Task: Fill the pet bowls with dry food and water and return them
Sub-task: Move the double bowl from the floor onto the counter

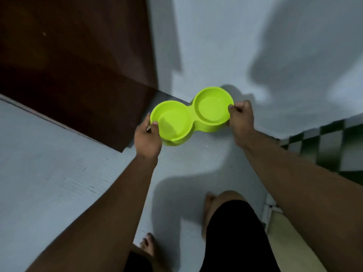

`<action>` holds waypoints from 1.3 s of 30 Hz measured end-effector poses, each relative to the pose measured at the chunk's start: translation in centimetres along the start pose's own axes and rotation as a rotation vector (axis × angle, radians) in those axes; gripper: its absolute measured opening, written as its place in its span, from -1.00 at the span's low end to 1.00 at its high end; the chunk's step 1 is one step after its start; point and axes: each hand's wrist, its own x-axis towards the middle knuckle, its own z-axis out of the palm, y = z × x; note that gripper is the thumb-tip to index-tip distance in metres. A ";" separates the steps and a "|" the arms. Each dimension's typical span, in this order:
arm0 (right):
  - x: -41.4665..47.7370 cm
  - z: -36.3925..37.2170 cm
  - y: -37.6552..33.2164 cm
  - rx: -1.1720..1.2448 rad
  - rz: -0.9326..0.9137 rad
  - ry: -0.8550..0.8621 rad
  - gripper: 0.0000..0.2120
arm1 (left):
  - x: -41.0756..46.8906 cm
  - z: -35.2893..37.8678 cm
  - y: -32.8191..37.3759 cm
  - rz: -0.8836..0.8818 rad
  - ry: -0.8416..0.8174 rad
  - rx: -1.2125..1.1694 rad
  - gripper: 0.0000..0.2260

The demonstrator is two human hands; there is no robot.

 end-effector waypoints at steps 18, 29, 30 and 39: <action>-31.7 -22.5 -8.8 0.351 0.086 0.524 -0.92 | -20.1 -11.8 15.6 0.213 -0.496 -0.036 -0.47; -55.9 -32.8 -1.8 0.315 0.138 0.986 -0.87 | -41.7 -16.2 12.2 0.104 -0.813 -0.012 -0.79; -58.1 -33.6 -1.4 0.302 0.146 1.013 -0.87 | -43.5 -16.6 11.7 0.102 -0.826 -0.005 -0.79; -75.1 -35.9 2.1 0.321 0.239 1.292 -0.89 | -54.5 -19.2 8.8 0.196 -1.123 0.069 -0.69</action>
